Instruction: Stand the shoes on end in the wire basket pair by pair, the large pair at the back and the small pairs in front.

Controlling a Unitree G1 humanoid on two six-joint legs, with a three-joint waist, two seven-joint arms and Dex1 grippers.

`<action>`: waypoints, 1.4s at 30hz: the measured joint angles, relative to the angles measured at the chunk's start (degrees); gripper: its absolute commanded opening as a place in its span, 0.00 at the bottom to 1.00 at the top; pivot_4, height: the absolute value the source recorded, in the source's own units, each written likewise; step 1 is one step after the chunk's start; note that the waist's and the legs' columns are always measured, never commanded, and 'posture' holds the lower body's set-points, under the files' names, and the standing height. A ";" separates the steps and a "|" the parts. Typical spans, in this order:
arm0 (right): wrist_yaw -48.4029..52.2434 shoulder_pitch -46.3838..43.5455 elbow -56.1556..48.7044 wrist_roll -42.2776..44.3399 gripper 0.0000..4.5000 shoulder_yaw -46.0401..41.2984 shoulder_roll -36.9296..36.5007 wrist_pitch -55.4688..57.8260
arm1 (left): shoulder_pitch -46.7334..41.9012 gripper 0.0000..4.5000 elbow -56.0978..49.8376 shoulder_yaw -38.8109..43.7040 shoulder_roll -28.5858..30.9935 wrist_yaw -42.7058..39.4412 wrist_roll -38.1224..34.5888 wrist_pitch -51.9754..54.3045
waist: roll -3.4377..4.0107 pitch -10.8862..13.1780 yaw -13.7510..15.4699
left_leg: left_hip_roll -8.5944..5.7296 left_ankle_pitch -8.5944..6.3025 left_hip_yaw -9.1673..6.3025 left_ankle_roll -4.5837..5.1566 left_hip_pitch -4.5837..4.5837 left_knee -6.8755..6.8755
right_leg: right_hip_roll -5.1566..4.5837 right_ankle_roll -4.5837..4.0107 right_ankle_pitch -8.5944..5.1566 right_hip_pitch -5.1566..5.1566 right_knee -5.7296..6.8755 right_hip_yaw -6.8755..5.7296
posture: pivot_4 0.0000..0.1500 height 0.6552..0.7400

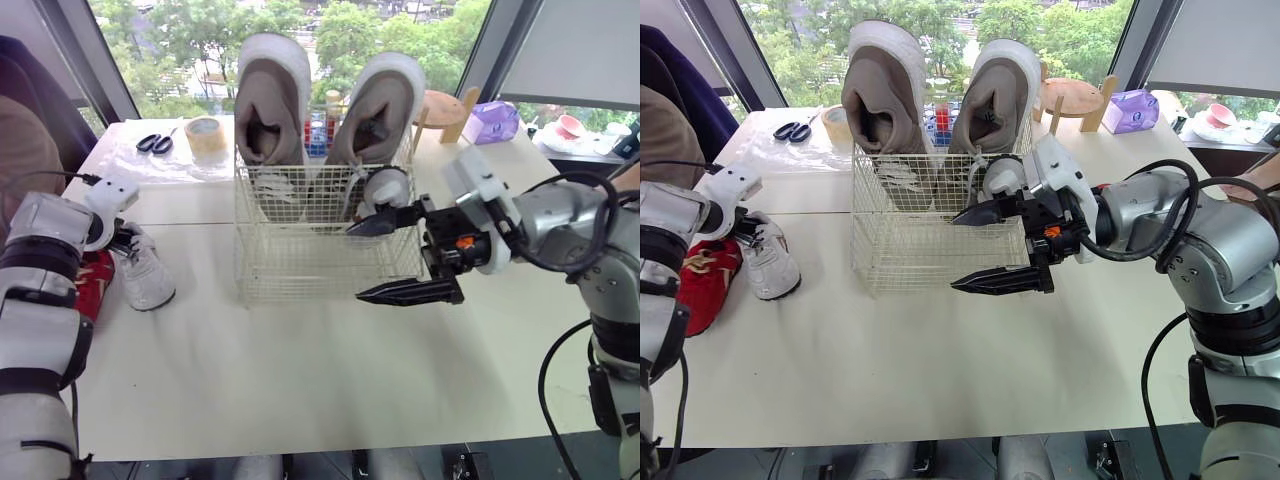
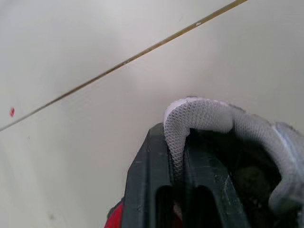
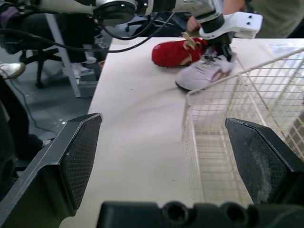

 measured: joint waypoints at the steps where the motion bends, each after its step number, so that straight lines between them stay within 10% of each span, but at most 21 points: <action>1: -0.17 0.11 0.00 0.06 1.00 0.00 0.00 0.00 | -0.22 0.02 0.33 0.01 -0.16 -0.09 0.43 -0.26 | 0.00 0.00 0.00 | 0.01 -0.01 -0.01 0.01 -0.01 0.03 | -0.01 0.00 0.00 0.00 0.01 0.00 | 1.00 1.00; 13: -1.12 1.06 0.18 -0.41 1.00 -0.05 0.60 -1.60 | 0.23 0.02 -6.98 7.86 3.11 -1.40 0.73 3.45 | -0.11 0.05 -0.12 | 0.11 -0.03 -0.26 0.05 -0.29 0.23 | -0.02 0.02 0.02 -0.14 0.02 -0.04 | 1.00 1.00; 20: -2.78 1.30 3.63 1.92 1.00 -5.25 -0.05 -0.16 | 13.13 0.02 -56.76 38.51 4.43 3.52 -11.82 26.99 | -0.18 0.08 -0.30 | 0.02 -0.05 -0.32 0.08 -0.47 0.31 | -0.32 0.10 0.07 -0.17 -0.03 -0.06 | 1.00 1.00; 27: -1.29 -2.66 12.12 0.14 1.00 -5.30 -0.06 -0.72 | 15.15 0.02 -93.43 59.60 -12.18 10.64 -25.37 36.46 | -0.20 0.07 0.18 | -0.03 -0.02 -0.36 0.02 -0.12 0.38 | -0.28 0.09 0.07 0.15 0.03 -0.10 | 1.00 1.00; 42: 2.98 -5.80 16.96 -6.33 1.00 -1.59 -0.86 -2.20 | 18.55 0.02 -97.90 32.59 -17.54 20.37 -22.86 12.86 | -0.19 0.08 0.10 | -0.01 -0.03 -0.35 0.03 0.21 0.32 | -0.14 0.05 0.05 0.47 -0.08 -0.03 | 1.00 1.00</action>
